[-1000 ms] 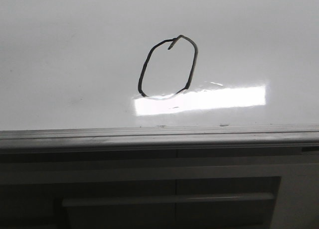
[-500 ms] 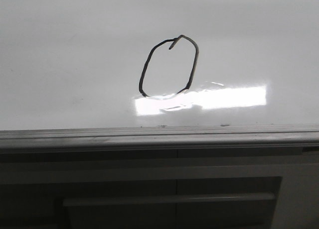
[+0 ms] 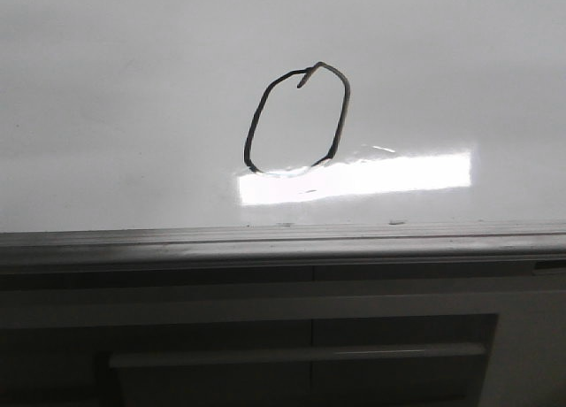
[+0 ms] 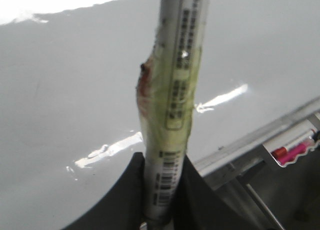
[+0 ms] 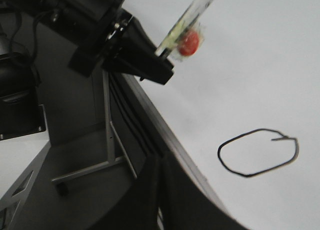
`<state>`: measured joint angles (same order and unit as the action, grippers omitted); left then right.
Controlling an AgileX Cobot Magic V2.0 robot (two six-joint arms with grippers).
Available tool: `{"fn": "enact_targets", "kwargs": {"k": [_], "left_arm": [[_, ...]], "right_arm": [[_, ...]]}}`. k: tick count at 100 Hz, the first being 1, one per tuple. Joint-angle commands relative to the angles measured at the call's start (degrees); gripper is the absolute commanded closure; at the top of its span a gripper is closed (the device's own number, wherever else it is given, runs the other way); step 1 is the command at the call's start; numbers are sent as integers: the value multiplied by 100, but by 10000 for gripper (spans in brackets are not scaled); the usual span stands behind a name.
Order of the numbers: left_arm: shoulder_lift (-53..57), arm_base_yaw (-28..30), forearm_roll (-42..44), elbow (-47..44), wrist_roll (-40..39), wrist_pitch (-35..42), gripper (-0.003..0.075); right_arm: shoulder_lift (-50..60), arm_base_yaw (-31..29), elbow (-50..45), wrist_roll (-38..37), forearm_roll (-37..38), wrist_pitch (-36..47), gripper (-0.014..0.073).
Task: Write number 0 on whiteboard
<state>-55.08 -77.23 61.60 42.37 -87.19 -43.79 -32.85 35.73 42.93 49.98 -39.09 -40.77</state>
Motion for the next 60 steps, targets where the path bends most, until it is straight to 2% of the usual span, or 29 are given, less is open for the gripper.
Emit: {"fn": "enact_targets", "kwargs": {"k": [1, 22, 37, 44, 60], "left_arm": [[-106, 388, 380, 136, -348, 266, 740], [-588, 1531, 370, 136, -557, 1560, 740], [-1066, 2065, 370, 136, -557, 2576, 740], [-1326, 2177, 370, 136, -557, 2745, 740], [-1838, 2189, 335, 136, -572, 2585, 740]], "right_arm": [[248, -36, -161, -253, -126, 333, 657], [695, -36, -592, -570, -136, 397, 657], [799, -36, -661, -724, -148, 387, 657], [799, -36, -661, -724, -225, 361, 657], [799, -36, -661, -729, -480, 339, 657]]}}
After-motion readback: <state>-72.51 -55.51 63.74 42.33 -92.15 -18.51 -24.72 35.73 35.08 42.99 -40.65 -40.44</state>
